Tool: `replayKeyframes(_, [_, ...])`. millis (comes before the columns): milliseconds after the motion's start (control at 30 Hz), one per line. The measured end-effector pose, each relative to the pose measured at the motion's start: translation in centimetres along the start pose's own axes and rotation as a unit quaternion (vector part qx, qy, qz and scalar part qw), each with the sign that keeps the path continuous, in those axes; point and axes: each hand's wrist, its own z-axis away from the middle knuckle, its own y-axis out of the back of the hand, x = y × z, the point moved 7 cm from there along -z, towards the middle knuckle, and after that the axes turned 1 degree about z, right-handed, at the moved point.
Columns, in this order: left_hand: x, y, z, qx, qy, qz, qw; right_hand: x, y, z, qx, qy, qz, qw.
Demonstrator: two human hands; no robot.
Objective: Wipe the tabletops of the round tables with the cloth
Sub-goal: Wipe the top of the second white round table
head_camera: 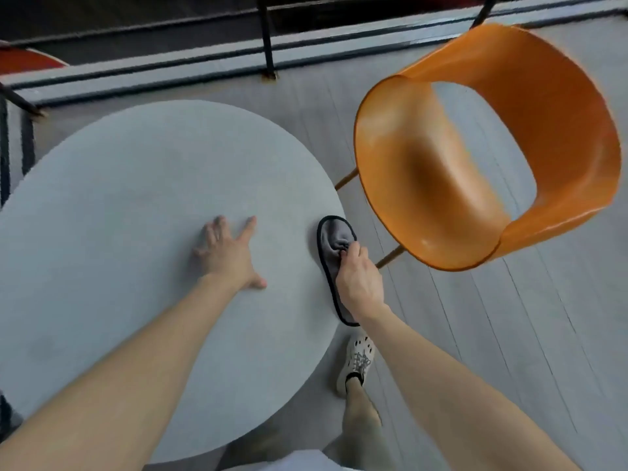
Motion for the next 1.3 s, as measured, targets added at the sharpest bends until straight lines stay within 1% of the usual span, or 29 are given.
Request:
replayKeyframes(100, [0.8, 0.3, -0.3, 0.002, 0.016, -0.012, 1.0, 0.0, 0.8, -4.0, -0.016, 0.047, 0.008, 0.999])
replayKeyframes(200, [1.0, 0.5, -0.2, 0.01, 0.031, -0.002, 0.999, -0.7, 1.4, -7.9, -0.028, 0.095, 0.009, 0.995])
replayKeyframes(367, [0.4, 0.2, 0.0, 0.014, 0.042, 0.022, 0.999, -3.7, 2.4, -14.3, -0.068, 0.151, 0.002, 0.986])
replayKeyframes(433, [0.4, 0.2, -0.1, 0.013, 0.048, 0.038, 0.998, -5.3, 2.8, -17.3, -0.081, 0.167, -0.02, 0.982])
replayKeyframes(500, [0.5, 0.0, -0.2, 0.011, 0.054, 0.046, 0.997, -7.0, 2.8, -20.4, -0.105, 0.165, -0.055, 0.979])
replayKeyframes(633, [0.9, 0.3, -0.1, -0.019, 0.061, 0.017, 0.998, -10.5, 3.3, -24.9, -0.139, 0.112, -0.12, 0.977])
replayKeyframes(700, [0.8, 2.0, -1.4, -0.005, 0.072, 0.035, 0.997, -12.1, 3.4, -26.8, -0.153, 0.1, -0.163, 0.969])
replayKeyframes(733, [0.8, 3.0, -1.8, 0.015, 0.072, 0.059, 0.996, -12.2, 3.5, -26.9, -0.16, 0.089, -0.183, 0.966])
replayKeyframes(800, [0.8, 5.4, -4.3, 0.057, 0.071, 0.097, 0.991, -11.3, 2.5, -27.9, -0.208, 0.026, -0.251, 0.945])
replayKeyframes(867, [1.1, 7.7, -7.0, 0.094, 0.087, 0.127, 0.984, -9.7, 1.2, -27.3, -0.283, -0.079, -0.344, 0.892])
replayKeyframes(900, [1.2, 8.4, -8.6, 0.097, 0.104, 0.136, 0.98, -9.1, 0.9, -26.7, -0.312, -0.119, -0.379, 0.863])
replayKeyframes(933, [1.1, 9.1, -10.3, 0.087, 0.125, 0.143, 0.978, -8.7, 0.8, -26.5, -0.328, -0.149, -0.414, 0.836])
replayKeyframes(967, [1.0, 9.5, -11.9, 0.064, 0.143, 0.146, 0.977, -8.5, 0.9, -26.3, -0.335, -0.163, -0.439, 0.817])
replayKeyframes(1000, [0.9, 9.8, -13.4, 0.032, 0.156, 0.144, 0.977, -8.3, 0.7, -26.5, -0.333, -0.164, -0.459, 0.807])
replayKeyframes(1033, [0.8, 9.9, -14.5, 0.002, 0.164, 0.142, 0.976, -8.1, 0.8, -26.9, -0.321, -0.148, -0.464, 0.812])
replayKeyframes(1067, [0.8, 10.0, -15.2, -0.021, 0.17, 0.14, 0.975, -8.0, 1.0, -27.3, -0.295, -0.122, -0.458, 0.83])
replayKeyframes(1100, [0.7, 10.1, -15.7, -0.033, 0.174, 0.143, 0.974, -8.1, 1.3, -27.8, -0.262, -0.082, -0.428, 0.861])
replayKeyframes(1167, [0.7, 10.0, -15.9, -0.032, 0.182, 0.139, 0.973, -8.6, 1.8, -28.1, -0.193, -0.009, -0.355, 0.915])
replayKeyframes(1233, [0.5, 10.0, -16.0, -0.018, 0.192, 0.128, 0.973, -9.3, 2.3, -27.5, -0.138, 0.031, -0.318, 0.938])
replayKeyframes(1300, [0.6, 10.1, -16.2, -0.017, 0.193, 0.124, 0.973, -9.5, 2.1, -25.8, -0.134, 0.066, -0.287, 0.946])
